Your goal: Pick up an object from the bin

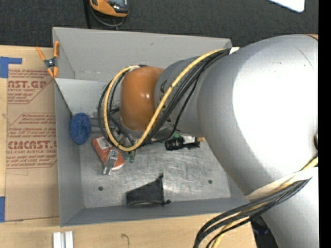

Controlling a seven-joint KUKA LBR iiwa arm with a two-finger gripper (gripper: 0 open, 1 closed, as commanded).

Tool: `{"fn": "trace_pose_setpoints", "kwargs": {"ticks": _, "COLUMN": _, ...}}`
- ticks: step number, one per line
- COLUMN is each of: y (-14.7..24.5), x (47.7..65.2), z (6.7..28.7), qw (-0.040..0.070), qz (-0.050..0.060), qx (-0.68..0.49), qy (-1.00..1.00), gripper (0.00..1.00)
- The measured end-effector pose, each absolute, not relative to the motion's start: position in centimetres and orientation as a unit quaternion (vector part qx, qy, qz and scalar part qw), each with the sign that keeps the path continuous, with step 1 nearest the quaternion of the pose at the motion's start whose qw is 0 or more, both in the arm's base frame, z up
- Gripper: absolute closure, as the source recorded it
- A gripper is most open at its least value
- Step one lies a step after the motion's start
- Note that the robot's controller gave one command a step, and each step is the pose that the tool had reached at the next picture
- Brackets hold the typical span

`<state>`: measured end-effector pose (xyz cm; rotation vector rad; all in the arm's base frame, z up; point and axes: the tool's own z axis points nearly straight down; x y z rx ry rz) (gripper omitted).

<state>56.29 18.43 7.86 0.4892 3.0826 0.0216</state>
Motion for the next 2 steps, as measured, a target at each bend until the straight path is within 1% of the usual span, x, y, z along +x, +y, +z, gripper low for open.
{"fn": "trace_pose_setpoints", "kwargs": {"ticks": 2, "y": 18.39, "x": 56.22, "z": 8.28, "qw": 0.009, "qz": 0.006, "qx": 0.157, "qy": 0.988, "gripper": 1.0}}
